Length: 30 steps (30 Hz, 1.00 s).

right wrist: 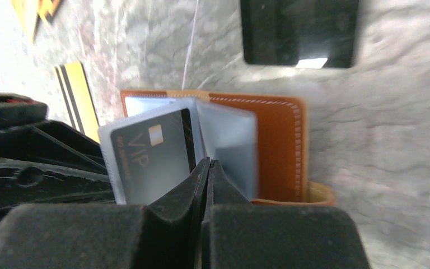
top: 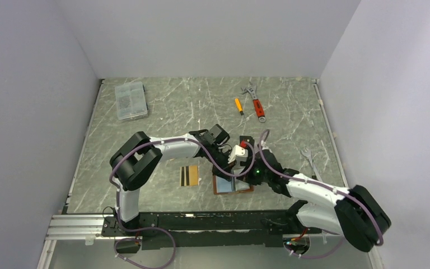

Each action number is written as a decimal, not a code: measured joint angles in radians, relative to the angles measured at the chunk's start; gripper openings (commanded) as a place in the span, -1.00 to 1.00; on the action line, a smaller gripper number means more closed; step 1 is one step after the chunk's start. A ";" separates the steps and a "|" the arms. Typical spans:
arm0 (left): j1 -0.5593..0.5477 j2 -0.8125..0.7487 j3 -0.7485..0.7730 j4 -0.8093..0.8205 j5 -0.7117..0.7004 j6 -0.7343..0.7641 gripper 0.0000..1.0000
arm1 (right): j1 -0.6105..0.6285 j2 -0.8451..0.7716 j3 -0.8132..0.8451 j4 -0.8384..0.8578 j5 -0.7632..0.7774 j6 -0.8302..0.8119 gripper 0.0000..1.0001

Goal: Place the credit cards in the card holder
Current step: Turn over the card slot in the card holder.

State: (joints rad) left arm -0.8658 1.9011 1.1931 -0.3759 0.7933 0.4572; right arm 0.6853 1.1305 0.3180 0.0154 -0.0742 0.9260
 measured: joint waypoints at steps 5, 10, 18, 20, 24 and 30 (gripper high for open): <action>-0.027 0.045 0.061 0.006 0.000 -0.005 -1.00 | -0.107 -0.122 -0.025 -0.026 -0.045 -0.006 -0.97; -0.052 0.089 0.097 0.004 -0.001 -0.007 -1.00 | -0.184 -0.211 -0.033 -0.082 -0.089 -0.021 -1.00; -0.064 0.140 0.167 -0.049 -0.032 -0.024 -1.00 | -0.308 -0.414 0.021 -0.285 -0.061 -0.085 -0.46; -0.058 0.142 0.178 -0.064 -0.031 -0.029 -0.97 | -0.318 -0.418 0.058 -0.307 -0.058 -0.100 -0.34; -0.018 0.114 0.183 -0.128 -0.022 -0.034 -0.80 | -0.325 -0.360 0.121 -0.307 -0.067 -0.120 -0.08; 0.179 -0.034 0.255 -0.261 -0.002 -0.034 -0.73 | -0.325 -0.188 0.204 -0.272 -0.104 -0.133 0.09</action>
State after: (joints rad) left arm -0.6868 1.8671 1.4483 -0.6369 0.7910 0.4232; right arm 0.3603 0.9428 0.5224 -0.2565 -0.1783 0.7929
